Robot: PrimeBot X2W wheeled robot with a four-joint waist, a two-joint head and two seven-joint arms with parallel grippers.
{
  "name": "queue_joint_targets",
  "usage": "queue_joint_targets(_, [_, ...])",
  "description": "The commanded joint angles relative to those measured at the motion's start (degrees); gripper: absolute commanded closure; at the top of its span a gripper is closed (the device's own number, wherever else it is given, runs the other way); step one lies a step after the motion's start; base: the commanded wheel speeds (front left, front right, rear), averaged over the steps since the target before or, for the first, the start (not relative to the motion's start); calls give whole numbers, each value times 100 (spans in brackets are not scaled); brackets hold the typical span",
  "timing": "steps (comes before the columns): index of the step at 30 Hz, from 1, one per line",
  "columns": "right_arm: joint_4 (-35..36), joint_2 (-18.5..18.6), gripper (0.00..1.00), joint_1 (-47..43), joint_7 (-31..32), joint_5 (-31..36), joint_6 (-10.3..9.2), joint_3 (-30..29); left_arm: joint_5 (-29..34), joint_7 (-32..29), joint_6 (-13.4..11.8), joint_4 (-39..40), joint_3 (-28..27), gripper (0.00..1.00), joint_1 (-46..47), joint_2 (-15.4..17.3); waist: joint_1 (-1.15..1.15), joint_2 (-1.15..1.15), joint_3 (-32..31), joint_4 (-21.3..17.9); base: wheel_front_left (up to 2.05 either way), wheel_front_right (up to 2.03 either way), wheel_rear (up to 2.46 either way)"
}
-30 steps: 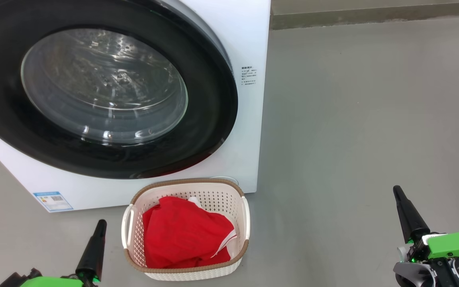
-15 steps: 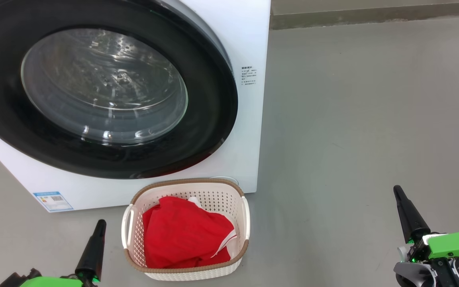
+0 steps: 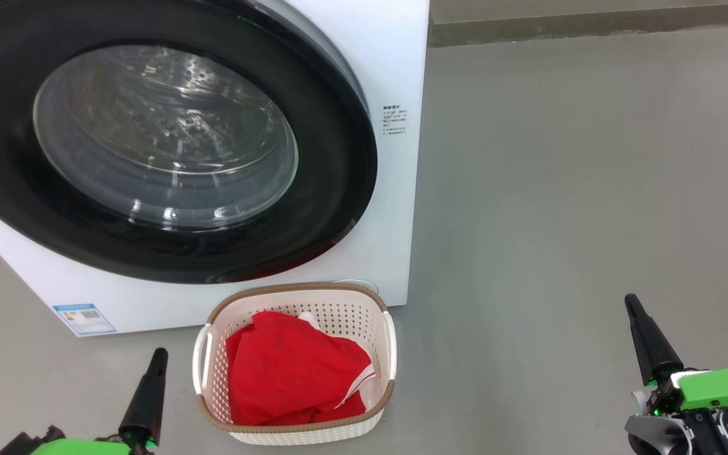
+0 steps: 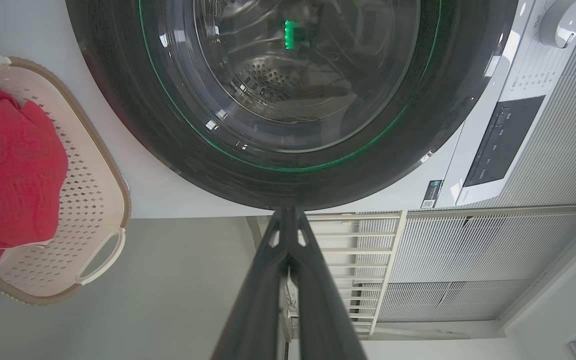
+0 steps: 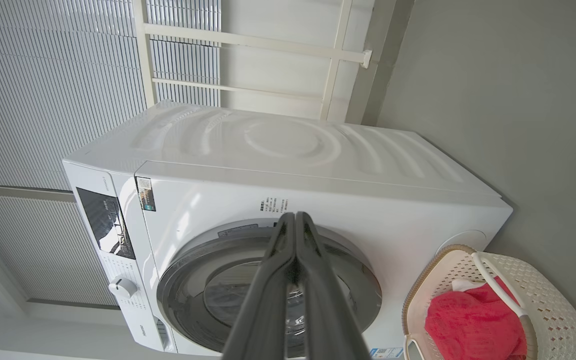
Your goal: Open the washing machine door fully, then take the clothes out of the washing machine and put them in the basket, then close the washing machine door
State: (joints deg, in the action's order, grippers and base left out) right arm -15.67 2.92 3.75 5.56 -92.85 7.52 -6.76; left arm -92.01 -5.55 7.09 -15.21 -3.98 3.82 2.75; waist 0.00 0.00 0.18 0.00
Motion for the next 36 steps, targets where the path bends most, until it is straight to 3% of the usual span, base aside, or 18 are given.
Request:
queue_joint_targets(1, [168, 47, 100, 237, 38, 13, -3, 92, -51, -59, 40, 117, -211, 100, 234, 46, 0, 0, 0, 0, 0, 0, 0])
queue_joint_targets(36, [167, 27, 100, 240, 62, 37, -3, 62, -34, -75, 40, 117, -231, 100, 235, 32, 0, 0, 0, 0, 0, 0, 0])
